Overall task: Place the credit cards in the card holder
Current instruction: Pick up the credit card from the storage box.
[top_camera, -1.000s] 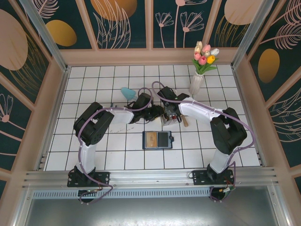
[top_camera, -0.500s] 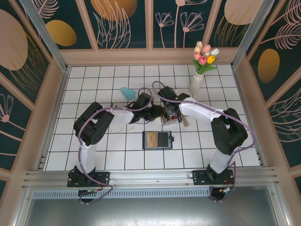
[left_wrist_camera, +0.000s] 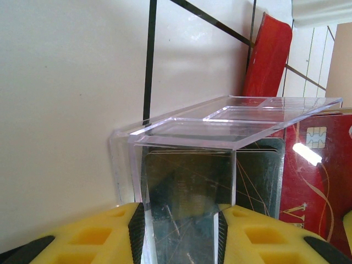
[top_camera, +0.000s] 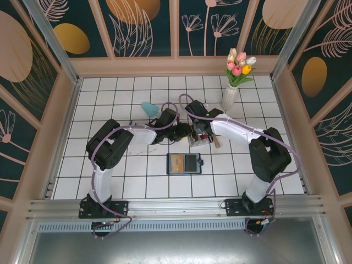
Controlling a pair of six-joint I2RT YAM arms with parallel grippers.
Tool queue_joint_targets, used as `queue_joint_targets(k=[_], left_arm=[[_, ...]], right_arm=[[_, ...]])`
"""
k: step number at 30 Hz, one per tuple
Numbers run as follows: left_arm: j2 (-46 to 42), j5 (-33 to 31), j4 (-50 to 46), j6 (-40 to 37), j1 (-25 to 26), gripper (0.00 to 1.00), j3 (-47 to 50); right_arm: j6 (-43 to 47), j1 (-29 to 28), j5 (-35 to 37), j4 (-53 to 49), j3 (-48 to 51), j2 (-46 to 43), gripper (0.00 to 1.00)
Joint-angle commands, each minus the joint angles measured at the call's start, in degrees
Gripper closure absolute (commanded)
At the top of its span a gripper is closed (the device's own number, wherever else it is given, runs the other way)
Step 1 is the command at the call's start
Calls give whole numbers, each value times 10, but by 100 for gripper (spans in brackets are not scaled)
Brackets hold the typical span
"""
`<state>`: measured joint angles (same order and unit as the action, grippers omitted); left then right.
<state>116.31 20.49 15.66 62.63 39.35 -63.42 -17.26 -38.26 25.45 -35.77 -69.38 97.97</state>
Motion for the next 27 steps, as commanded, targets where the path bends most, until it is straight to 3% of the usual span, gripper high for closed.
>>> queue_joint_targets(k=[1,11,16,27], left_arm=[[18,-10,-50,-9,-1,61,17],[11,-11,-51,-14,-1,59,14],[-10,-15,-52,-24,-1,56,15],[-146,-57,-46,-50,-1,39,47]], right_arm=[[-6,6,31,-39,4,-20,89],[-9,15,-39,-25,2,-49,97],[-19,35,-116,-1,16,-83,100],[-81,66,-286,91,78,-222,100]])
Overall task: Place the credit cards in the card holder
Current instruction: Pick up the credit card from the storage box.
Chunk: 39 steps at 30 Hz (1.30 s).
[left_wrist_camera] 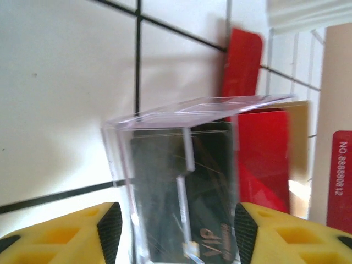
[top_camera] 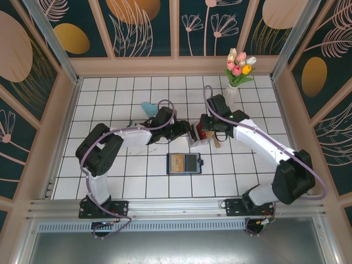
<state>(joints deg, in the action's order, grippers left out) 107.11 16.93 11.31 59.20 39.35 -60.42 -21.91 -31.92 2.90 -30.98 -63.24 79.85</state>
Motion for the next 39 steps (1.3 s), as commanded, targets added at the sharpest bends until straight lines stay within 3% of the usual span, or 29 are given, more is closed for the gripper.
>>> queue_joint_targets(k=[1,7,13,20,31,35,39], left_arm=[[-72,-28,6,-11,-1,36,30],[-142,18,100,18,-1,30,82],[-144,97,272,100,-2,30,115],[-119,132,368,149,-3,34,115],[-118,136,395,157,-3,78,118],[-117,148,395,151,-3,89,114],[-114,172,395,142,-3,93,113]], right_arm=[[-43,10,-69,56,26,-58,100],[-98,48,-170,142,81,-131,100],[-143,61,-236,201,112,-162,100],[-176,70,-293,249,137,-168,100],[-201,118,-382,296,174,-166,97],[-199,139,-432,315,183,-165,91],[-193,155,-496,334,187,-161,84]])
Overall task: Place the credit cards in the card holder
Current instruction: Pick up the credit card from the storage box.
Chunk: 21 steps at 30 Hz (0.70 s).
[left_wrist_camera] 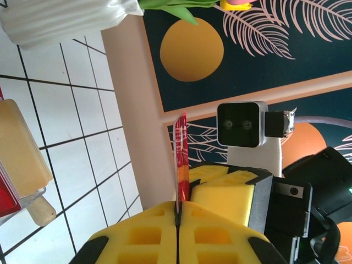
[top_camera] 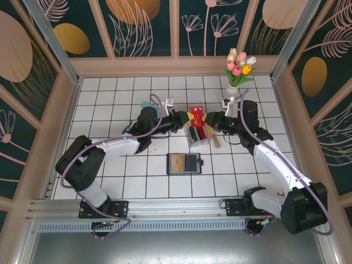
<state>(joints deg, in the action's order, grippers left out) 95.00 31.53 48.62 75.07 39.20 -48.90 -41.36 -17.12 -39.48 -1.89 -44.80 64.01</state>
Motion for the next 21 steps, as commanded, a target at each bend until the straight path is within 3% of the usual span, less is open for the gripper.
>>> queue_joint_targets(k=[1,10,15,18,19,21], left_arm=[[8,36,23,-20,-1,93,-4],[22,95,9,-36,-1,93,-25],[17,101,-4,-46,-1,92,-28],[8,70,-64,-73,-1,78,-32],[3,52,-94,-84,-1,66,-32],[-7,10,-163,-107,-1,53,-32]], right_arm=[[8,11,-79,41,1,-1,83],[33,33,-114,32,-13,17,78],[39,33,-127,33,-19,25,87],[49,33,-118,18,-21,20,98],[57,33,-102,2,-25,16,99],[73,32,-57,-38,-27,7,99]])
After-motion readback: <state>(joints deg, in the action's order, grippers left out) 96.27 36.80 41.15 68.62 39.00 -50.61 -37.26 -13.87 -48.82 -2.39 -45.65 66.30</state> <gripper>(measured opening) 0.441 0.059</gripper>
